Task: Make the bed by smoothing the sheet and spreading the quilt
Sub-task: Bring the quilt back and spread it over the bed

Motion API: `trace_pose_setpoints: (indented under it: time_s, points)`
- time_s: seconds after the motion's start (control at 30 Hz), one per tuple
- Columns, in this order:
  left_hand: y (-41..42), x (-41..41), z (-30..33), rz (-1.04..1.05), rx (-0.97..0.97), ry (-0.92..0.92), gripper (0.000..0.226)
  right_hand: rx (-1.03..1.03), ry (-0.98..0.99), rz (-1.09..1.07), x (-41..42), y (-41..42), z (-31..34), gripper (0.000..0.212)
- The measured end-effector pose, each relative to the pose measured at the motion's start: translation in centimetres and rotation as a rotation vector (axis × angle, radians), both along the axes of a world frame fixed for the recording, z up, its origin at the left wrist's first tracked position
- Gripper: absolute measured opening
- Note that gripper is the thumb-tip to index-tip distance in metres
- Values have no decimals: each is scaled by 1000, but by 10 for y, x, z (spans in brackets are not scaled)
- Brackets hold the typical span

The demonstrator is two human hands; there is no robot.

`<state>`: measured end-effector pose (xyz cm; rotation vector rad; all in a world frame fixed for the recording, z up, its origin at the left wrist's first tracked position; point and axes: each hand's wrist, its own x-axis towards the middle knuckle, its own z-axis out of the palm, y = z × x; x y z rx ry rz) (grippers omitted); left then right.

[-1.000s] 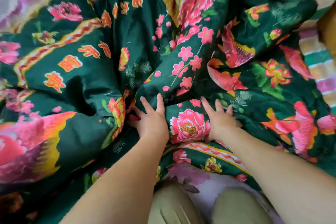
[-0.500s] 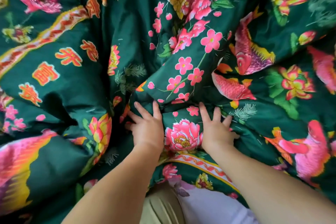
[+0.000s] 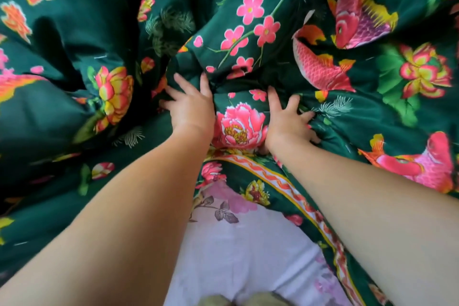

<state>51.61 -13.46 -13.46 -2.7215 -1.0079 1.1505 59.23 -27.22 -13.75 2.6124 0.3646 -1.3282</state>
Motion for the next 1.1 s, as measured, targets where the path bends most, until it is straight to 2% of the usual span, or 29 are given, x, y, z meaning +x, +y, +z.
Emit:
trace_pose_setpoints:
  time_s: [0.23,0.53,0.77,0.9,1.0,1.1]
  points:
    - [-3,-4,-3,0,39,-18,73,29,-13,-4,-2,-2,-1,108]
    - [-17,-7,-14,44,152,-123,62,66,-44,-15,0,-7,-1,108]
    - [-9,-3,-23,56,116,-121,69,60,-66,0,-6,-7,0,131]
    - [-3,2,-27,44,91,-109,71,74,-83,6,-8,-9,3,136]
    - [-1,4,-28,84,58,-138,72,97,-124,18,-13,-13,5,133]
    - [0,-7,-18,65,6,-218,84,151,-237,54,-27,-24,10,118]
